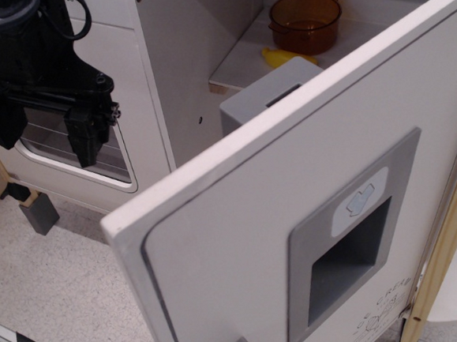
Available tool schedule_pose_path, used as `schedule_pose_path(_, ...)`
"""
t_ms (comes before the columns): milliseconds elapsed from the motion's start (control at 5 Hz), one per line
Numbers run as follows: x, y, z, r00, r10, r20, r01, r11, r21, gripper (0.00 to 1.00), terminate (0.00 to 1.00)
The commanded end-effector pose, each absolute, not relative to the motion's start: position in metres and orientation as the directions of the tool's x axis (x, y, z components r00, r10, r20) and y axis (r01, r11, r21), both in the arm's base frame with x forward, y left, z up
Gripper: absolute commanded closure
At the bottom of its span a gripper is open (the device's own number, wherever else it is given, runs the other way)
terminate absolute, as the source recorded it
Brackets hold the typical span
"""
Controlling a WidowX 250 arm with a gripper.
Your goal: Close fridge
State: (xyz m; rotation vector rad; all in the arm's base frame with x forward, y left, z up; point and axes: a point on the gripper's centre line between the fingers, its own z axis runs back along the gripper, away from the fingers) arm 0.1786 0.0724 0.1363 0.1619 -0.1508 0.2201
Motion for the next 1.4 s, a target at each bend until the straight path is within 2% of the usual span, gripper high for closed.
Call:
schedule_pose_path(0,0.179,0.072,0.136,0.965,0.204,0.166,-0.229,0.963,0.143,0.00,0.00)
schedule_pose_path(400,0.189,0.055,0.179,0.982,0.124,0.144,-0.139,0.985,0.099,0.00,0.00)
schedule_pose_path(800,0.184,0.020,0.217,0.989,-0.015,0.146,0.009,0.999,0.044,0.00,0.00)
schedule_pose_path(1200,0.172,-0.022,0.230,0.983,-0.100,0.154,0.101,0.995,0.003,0.00,0.00)
